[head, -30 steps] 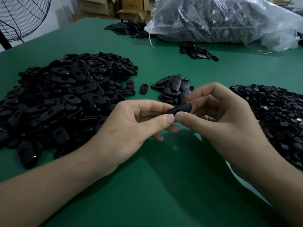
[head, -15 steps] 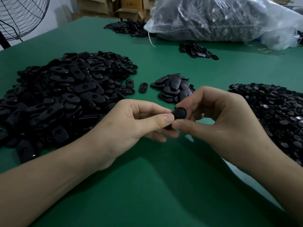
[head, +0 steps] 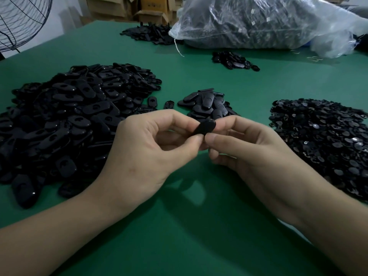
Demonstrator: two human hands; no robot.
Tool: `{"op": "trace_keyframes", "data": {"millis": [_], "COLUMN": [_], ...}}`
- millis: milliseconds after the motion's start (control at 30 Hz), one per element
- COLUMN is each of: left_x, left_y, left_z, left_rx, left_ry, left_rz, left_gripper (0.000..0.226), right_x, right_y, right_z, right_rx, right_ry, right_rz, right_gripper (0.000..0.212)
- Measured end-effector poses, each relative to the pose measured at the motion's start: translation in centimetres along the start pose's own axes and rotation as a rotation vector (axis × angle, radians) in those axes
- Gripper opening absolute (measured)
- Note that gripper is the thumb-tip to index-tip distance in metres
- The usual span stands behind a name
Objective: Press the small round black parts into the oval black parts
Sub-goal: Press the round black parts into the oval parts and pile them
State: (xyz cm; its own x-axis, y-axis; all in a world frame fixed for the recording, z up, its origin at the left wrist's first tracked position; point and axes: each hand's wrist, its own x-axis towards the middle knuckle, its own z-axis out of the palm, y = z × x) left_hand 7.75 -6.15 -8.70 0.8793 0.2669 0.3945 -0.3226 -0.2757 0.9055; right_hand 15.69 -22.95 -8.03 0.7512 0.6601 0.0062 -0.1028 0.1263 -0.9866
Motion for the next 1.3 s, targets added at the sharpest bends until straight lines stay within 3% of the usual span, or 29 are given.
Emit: {"op": "trace_keyframes", "data": {"millis": [267,667,1300], "left_x": [-0.3,-0.4,-0.4], "left_y": [0.2,1.4,1.0], "left_z": [0.3,0.2,0.1], "left_rx": [0.212,0.516,0.644], "left_ry": [0.091,0.103,0.107], "left_rz": [0.111,0.361,0.454], "left_gripper": [0.017,0.012,0.009], "right_x": [-0.1,0.1,-0.1], "right_y": [0.1,0.4,0.5], "right_z": [0.6,0.7,0.8], "right_rx": [0.232,0.282,0.353], "right_ry": [-0.056,-0.075,-0.116], "right_rz": [0.06,0.101,0.127], "right_gripper": [0.018,0.014,0.017]}}
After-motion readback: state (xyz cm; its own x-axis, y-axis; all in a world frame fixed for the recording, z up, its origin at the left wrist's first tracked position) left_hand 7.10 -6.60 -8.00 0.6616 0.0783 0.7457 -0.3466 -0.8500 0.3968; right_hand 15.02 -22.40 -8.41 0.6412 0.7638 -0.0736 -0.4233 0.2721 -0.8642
